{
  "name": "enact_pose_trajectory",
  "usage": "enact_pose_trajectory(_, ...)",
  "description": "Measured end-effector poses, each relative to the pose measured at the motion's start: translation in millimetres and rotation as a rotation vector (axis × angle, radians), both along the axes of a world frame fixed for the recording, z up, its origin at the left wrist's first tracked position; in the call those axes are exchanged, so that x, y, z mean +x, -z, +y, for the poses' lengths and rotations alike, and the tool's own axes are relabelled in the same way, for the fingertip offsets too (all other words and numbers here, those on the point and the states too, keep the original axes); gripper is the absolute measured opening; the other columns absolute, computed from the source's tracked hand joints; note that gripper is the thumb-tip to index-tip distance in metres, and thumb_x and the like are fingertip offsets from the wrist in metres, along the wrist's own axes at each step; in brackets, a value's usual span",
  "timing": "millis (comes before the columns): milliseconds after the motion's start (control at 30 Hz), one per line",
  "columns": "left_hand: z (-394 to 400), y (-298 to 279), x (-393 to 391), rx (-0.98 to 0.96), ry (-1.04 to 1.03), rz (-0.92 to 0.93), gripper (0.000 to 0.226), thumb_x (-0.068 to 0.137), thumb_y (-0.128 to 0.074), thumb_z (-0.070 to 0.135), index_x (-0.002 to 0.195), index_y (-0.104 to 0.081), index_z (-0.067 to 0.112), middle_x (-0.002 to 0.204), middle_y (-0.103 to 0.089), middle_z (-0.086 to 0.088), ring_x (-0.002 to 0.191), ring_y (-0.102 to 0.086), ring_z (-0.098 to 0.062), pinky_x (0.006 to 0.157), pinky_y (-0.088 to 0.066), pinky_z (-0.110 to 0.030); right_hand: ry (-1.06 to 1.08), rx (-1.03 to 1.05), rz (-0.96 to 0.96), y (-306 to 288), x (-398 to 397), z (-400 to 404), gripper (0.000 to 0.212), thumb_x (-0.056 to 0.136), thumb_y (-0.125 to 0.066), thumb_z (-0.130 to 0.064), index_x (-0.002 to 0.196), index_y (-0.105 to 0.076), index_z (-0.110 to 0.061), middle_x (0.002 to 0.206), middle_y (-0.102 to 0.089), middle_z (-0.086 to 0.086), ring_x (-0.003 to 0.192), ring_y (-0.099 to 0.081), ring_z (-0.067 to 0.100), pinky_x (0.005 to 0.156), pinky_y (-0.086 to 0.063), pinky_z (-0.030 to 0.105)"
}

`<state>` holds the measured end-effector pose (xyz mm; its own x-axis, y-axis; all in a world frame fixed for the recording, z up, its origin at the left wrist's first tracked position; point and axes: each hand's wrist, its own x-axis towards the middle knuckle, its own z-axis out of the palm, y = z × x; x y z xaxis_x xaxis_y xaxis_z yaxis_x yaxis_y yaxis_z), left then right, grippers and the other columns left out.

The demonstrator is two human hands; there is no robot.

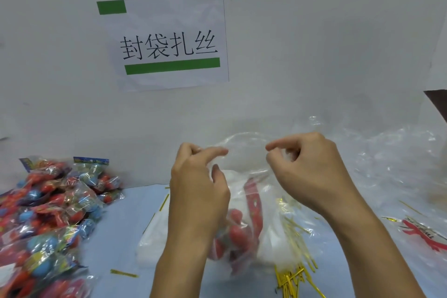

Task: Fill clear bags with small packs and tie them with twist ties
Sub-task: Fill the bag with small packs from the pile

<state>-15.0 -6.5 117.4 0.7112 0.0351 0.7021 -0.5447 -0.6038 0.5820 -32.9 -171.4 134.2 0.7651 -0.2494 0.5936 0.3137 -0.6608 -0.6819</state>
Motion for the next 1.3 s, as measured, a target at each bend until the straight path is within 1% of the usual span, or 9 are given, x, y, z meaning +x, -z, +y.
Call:
enact_pose_trajectory(133, 5.0, -4.6, -0.3, -0.003, 0.041, -0.011, 0.051, 0.086, -0.051, -0.016, 0.07, -0.077, 0.025, 0.089, -0.051, 0.005, 0.09, -0.05, 0.008, 0.07, -0.036, 0.0, -0.01, 0.009, -0.01, -3.9, -3.3, 3.2, 0.034, 0.082, -0.059, -0.007, 0.101, -0.08, -0.026, 0.046, -0.045, -0.012, 0.053, -0.053, -0.002, 0.055, -0.038, 0.001)
enact_pose_trajectory(300, 8.7, -0.3, 2.6, 0.058, -0.027, 0.122, 0.045, 0.092, -0.042, -0.011, 0.08, -0.077, 0.015, 0.094, -0.048, 0.007, 0.087, -0.049, 0.006, 0.074, -0.034, 0.003, -0.068, -0.124, 0.257, -4.8, -6.7, 3.4, 0.046, 0.086, -0.046, -0.005, 0.084, -0.077, -0.038, 0.083, -0.057, -0.014, 0.058, -0.057, -0.013, 0.049, -0.037, 0.003)
enact_pose_trajectory(467, 7.0, -3.1, 1.3, 0.142, -0.025, 0.112, 0.035, 0.091, -0.047, -0.003, 0.1, -0.076, 0.015, 0.098, -0.052, 0.01, 0.085, -0.049, 0.004, 0.072, -0.034, 0.004, -0.031, -0.24, 0.457, 0.2, -6.5, 5.0, 0.043, 0.077, -0.037, 0.003, 0.082, -0.078, -0.008, 0.09, -0.072, 0.011, 0.081, -0.071, 0.028, 0.073, -0.062, 0.04)
enact_pose_trajectory(633, 6.5, -2.0, -1.5, 0.208, 0.03, 0.272, 0.011, 0.093, -0.061, 0.026, 0.088, -0.068, 0.031, 0.099, -0.041, 0.015, 0.087, -0.047, 0.004, 0.069, -0.035, 0.0, -0.061, -0.188, 0.365, 1.5, -2.2, 6.2, 0.03, 0.082, -0.044, -0.004, 0.094, -0.07, 0.006, 0.085, -0.071, 0.024, 0.062, -0.067, 0.028, 0.048, -0.048, 0.036)
enact_pose_trajectory(733, -1.7, -0.2, -5.9, 0.274, 0.035, 0.446, 0.025, 0.089, -0.063, 0.053, 0.083, -0.07, 0.03, 0.106, -0.04, 0.01, 0.107, -0.044, -0.004, 0.07, -0.035, -0.013, -0.114, -0.11, 0.352, 1.3, -1.1, 11.8, 0.026, 0.089, -0.053, -0.016, 0.097, -0.078, -0.018, 0.086, -0.075, 0.001, 0.069, -0.07, 0.009, 0.059, -0.053, 0.016)
enact_pose_trajectory(800, -8.1, 2.4, -8.2, 0.29, 0.016, 0.517, 0.035, 0.085, -0.063, 0.058, 0.077, -0.069, 0.025, 0.108, -0.04, 0.006, 0.117, -0.043, -0.011, 0.076, -0.041, -0.024, -0.148, -0.099, 0.355, 3.3, 0.8, 15.7, 0.026, 0.091, -0.054, -0.018, 0.103, -0.076, -0.025, 0.1, -0.071, -0.002, 0.083, -0.07, 0.006, 0.075, -0.059, 0.024)
enact_pose_trajectory(967, -11.5, 6.4, -6.8, 0.354, -0.055, 0.642, 0.051, 0.086, -0.06, 0.059, 0.064, -0.05, 0.014, 0.083, -0.041, -0.003, 0.114, -0.049, -0.029, 0.061, -0.038, -0.029, -0.159, -0.105, 0.348, 6.8, 4.9, 17.6, 0.027, 0.094, -0.054, -0.016, 0.108, -0.074, -0.026, 0.111, -0.068, 0.003, 0.09, -0.07, 0.009, 0.076, -0.058, 0.024)
enact_pose_trajectory(1133, -8.4, 5.1, -13.2, 0.48, -0.063, 0.736, 0.043, 0.086, -0.063, 0.042, 0.063, -0.039, 0.015, 0.076, -0.041, -0.003, 0.116, -0.049, -0.031, 0.078, -0.045, -0.035, -0.142, -0.213, 0.336, 8.4, 2.4, 20.2, 0.046, 0.089, -0.046, 0.002, 0.109, -0.074, -0.029, 0.116, -0.063, -0.003, 0.092, -0.062, 0.001, 0.063, -0.042, 0.007)
enact_pose_trajectory(1300, 1.8, 6.7, -7.4, 0.455, -0.146, 0.713, 0.026, 0.082, -0.052, 0.012, 0.063, -0.034, 0.014, 0.072, -0.042, -0.003, 0.097, -0.057, -0.035, 0.052, -0.036, -0.029, -0.1, -0.31, 0.359, 0.1, -5.8, 25.8, 0.059, 0.06, -0.027, 0.004, 0.071, -0.078, -0.025, 0.093, -0.057, -0.01, 0.063, -0.055, 0.006, 0.051, -0.04, 0.018)
